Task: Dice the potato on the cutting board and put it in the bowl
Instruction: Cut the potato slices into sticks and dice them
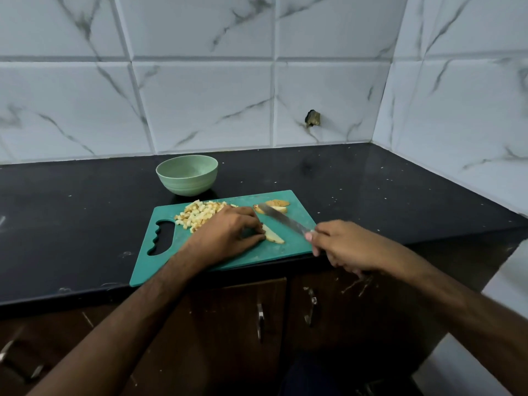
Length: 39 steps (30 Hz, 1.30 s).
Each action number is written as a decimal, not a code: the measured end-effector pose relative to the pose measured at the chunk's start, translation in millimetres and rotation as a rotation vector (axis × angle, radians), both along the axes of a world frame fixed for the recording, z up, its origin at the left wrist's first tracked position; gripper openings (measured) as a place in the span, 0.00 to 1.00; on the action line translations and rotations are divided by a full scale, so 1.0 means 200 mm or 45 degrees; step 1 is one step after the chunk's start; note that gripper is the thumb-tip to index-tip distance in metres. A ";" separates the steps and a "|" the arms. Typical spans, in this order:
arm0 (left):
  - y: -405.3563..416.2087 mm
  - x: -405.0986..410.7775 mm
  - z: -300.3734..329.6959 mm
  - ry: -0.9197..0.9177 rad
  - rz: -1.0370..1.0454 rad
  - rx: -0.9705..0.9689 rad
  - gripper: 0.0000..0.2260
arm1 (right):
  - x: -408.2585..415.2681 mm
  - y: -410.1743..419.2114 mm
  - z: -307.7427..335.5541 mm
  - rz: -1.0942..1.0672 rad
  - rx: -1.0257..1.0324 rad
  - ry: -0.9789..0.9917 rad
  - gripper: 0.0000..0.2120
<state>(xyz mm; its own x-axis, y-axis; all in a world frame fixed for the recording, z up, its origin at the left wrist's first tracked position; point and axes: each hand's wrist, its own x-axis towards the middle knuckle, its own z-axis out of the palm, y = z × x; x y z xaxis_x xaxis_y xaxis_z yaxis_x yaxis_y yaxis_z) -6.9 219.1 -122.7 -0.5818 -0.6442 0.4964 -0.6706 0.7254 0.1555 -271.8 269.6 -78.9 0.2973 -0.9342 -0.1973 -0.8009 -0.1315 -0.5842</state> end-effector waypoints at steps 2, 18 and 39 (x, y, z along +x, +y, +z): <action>0.01 -0.01 0.00 0.017 -0.006 0.000 0.06 | 0.02 0.08 0.00 0.007 -0.057 0.167 0.18; 0.03 -0.02 -0.01 -0.015 0.030 -0.082 0.05 | 0.11 0.20 -0.11 0.012 -0.319 0.429 0.17; 0.04 -0.01 -0.02 -0.027 0.042 -0.225 0.09 | 0.11 0.22 -0.12 0.110 -0.480 0.603 0.16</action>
<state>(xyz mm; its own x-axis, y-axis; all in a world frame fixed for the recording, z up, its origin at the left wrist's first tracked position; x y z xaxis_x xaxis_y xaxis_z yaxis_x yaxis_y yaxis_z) -8.4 227.9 -126.4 -0.5731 -0.5672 0.5915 -0.6963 0.7176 0.0134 -249.8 312.7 -103.7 0.3362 -0.9417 0.0133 -0.9393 -0.3363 -0.0681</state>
